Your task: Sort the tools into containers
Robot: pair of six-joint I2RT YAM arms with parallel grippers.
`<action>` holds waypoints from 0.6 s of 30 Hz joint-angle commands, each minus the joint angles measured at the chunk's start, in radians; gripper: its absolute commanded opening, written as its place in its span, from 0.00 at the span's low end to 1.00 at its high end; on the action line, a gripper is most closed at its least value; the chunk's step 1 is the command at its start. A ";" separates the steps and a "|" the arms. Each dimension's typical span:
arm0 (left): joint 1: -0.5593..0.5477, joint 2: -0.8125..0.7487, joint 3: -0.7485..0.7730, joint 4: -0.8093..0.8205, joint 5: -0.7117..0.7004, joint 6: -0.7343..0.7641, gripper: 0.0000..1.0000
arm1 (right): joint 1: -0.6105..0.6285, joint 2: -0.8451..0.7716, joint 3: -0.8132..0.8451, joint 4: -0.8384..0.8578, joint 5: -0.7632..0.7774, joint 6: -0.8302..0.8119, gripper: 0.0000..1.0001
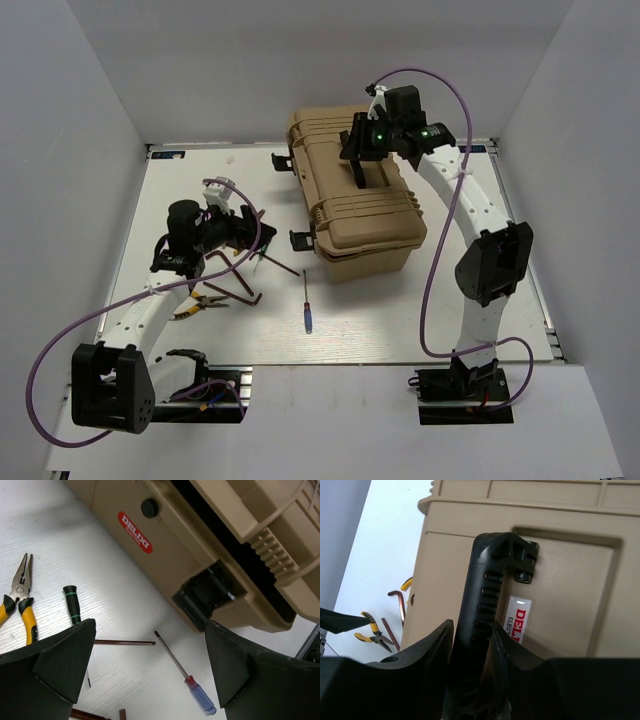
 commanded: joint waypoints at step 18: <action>-0.103 0.208 0.216 0.055 -0.076 -0.150 0.47 | -0.062 -0.190 0.168 0.121 0.087 -0.063 0.00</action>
